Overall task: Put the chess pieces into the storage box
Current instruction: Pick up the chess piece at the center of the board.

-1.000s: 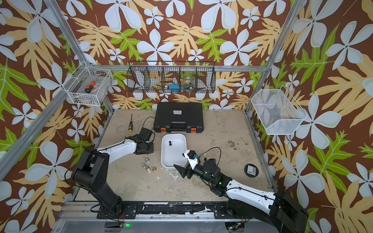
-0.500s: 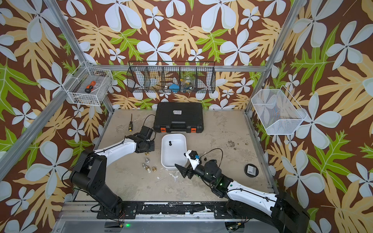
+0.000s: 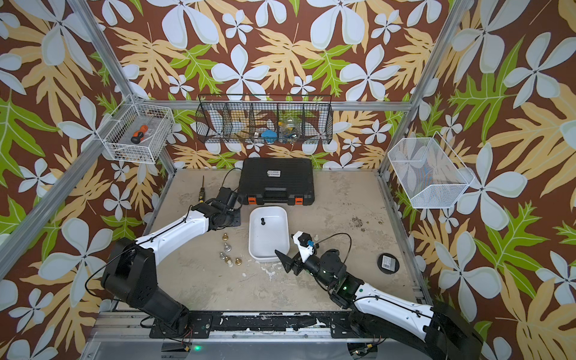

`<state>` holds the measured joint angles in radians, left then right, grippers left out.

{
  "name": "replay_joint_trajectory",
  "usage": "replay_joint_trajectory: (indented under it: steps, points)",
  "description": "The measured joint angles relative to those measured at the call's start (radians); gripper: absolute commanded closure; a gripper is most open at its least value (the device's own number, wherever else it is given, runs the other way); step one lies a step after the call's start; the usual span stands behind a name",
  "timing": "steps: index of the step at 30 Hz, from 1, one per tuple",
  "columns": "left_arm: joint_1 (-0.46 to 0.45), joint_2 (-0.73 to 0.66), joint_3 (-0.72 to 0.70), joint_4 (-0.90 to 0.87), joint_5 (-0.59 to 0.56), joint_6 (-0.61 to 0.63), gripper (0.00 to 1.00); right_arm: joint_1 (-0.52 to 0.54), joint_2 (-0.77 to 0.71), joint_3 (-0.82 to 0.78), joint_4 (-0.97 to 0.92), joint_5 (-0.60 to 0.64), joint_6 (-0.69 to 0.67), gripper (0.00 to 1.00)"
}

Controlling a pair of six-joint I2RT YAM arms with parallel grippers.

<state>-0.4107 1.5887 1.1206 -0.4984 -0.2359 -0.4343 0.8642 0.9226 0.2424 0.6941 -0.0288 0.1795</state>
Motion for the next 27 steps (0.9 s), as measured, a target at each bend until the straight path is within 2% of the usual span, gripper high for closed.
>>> replay_joint_trajectory:
  steps: [3, 7, 18, 27]
  points:
    - [0.041, -0.023, -0.059, 0.002, -0.001, -0.016, 0.5, 0.0, 0.014, 0.003, 0.001, -0.002, 0.0, 0.16]
    - [0.052, -0.019, -0.105, 0.003, 0.029, -0.016, 0.51, 0.0, 0.019, 0.006, 0.002, -0.006, 0.0, 0.16]
    - [0.055, 0.029, -0.123, 0.032, 0.031, -0.016, 0.52, 0.0, 0.011, 0.006, 0.008, -0.015, 0.003, 0.16]
    - [0.059, 0.072, -0.135, 0.062, 0.027, -0.016, 0.59, 0.0, 0.013, 0.006, 0.008, -0.015, 0.003, 0.16]
